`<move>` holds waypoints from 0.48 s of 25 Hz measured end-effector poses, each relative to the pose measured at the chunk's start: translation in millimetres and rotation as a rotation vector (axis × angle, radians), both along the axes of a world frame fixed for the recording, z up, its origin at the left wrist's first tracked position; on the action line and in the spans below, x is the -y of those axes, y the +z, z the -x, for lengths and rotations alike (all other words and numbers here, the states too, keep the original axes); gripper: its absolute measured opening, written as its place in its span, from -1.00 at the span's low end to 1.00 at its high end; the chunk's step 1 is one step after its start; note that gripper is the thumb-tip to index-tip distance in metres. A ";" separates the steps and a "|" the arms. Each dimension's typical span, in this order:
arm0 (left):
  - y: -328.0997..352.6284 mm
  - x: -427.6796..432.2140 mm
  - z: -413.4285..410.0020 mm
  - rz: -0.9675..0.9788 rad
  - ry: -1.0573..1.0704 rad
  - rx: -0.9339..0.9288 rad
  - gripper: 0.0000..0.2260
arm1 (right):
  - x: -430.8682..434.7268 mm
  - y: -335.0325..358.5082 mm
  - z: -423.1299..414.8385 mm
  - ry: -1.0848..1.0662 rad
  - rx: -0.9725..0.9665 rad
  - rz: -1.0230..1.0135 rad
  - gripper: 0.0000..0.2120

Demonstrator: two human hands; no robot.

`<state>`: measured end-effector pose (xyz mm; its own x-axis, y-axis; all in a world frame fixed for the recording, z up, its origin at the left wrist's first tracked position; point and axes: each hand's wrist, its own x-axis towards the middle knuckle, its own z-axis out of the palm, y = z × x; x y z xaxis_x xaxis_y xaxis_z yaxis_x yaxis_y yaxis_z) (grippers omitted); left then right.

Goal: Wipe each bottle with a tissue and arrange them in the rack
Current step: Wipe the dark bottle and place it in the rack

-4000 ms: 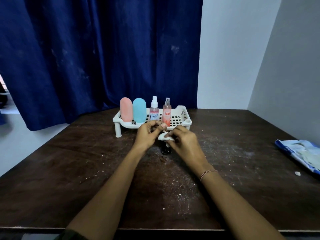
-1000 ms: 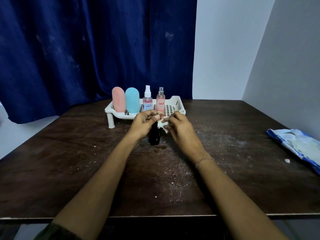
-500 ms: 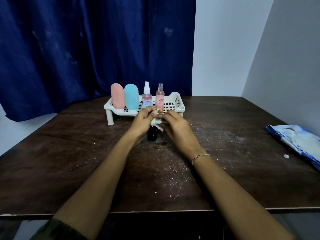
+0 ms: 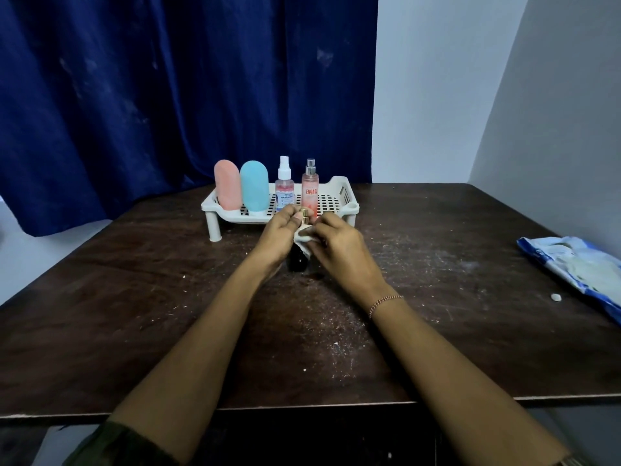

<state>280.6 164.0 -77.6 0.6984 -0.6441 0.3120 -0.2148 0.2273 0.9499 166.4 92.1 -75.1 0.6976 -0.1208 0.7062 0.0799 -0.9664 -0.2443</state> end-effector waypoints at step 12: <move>0.4 1.8 -3.1 -0.022 0.064 0.019 -0.74 | -0.9 0.0 -0.2 0.026 -0.077 0.026 -0.84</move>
<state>283.7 162.1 -77.2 0.7323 -0.6052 0.3120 -0.2465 0.1915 0.9500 166.6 93.0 -75.1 0.7527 -0.0841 0.6530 0.0870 -0.9704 -0.2252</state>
